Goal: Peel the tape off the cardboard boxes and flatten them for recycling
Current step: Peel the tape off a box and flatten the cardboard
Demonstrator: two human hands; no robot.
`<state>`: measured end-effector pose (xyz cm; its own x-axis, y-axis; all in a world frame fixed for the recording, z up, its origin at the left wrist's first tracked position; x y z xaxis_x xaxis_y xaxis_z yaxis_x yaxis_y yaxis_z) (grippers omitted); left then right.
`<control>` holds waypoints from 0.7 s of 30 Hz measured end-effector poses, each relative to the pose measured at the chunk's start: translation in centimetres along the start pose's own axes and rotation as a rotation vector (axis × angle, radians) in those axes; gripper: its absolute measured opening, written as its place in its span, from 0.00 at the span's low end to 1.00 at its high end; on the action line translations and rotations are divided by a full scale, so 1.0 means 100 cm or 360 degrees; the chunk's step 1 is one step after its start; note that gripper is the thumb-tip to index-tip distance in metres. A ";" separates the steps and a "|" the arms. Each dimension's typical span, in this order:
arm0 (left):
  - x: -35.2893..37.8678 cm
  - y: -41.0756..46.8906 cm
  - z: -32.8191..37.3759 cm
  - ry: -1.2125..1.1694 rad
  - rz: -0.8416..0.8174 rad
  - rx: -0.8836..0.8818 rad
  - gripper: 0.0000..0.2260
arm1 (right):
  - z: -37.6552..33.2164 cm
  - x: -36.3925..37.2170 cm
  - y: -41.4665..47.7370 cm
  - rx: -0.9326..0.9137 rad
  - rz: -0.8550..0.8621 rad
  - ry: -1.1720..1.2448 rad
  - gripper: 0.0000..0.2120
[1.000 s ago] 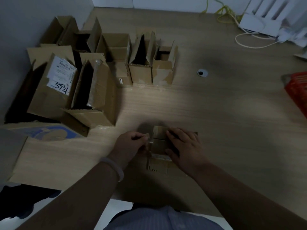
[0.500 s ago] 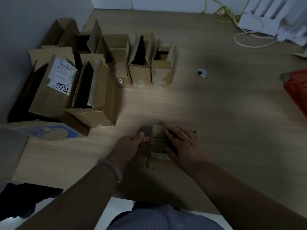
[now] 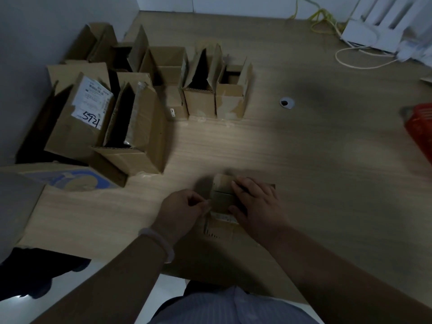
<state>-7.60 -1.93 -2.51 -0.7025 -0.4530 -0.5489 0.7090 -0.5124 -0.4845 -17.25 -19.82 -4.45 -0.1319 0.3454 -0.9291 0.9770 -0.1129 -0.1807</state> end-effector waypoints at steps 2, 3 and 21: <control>-0.001 -0.002 0.002 -0.0225 -0.0033 -0.0104 0.05 | 0.000 0.001 0.000 0.0002 -0.0020 0.0007 0.28; -0.001 -0.002 0.002 -0.0376 -0.0040 -0.0141 0.05 | 0.000 0.001 0.001 0.0001 -0.0030 0.0003 0.28; 0.019 0.015 0.032 -0.0069 0.0095 0.0188 0.06 | 0.004 -0.001 0.001 -0.0057 0.0033 0.0339 0.30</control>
<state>-8.09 -5.91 -2.06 -0.6630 -0.5149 -0.5434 0.7392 -0.5649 -0.3666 -17.26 -20.26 -4.55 -0.0769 0.5327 -0.8428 0.9851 -0.0901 -0.1468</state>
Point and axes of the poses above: each hand's wrist, its own y-axis towards the middle knuckle, its own x-axis out of the palm, z = x × y, the point moved 2 cm from there along y, towards the middle knuckle, and after that the axes turned 13 degrees about -z, right-handed, at the moved point
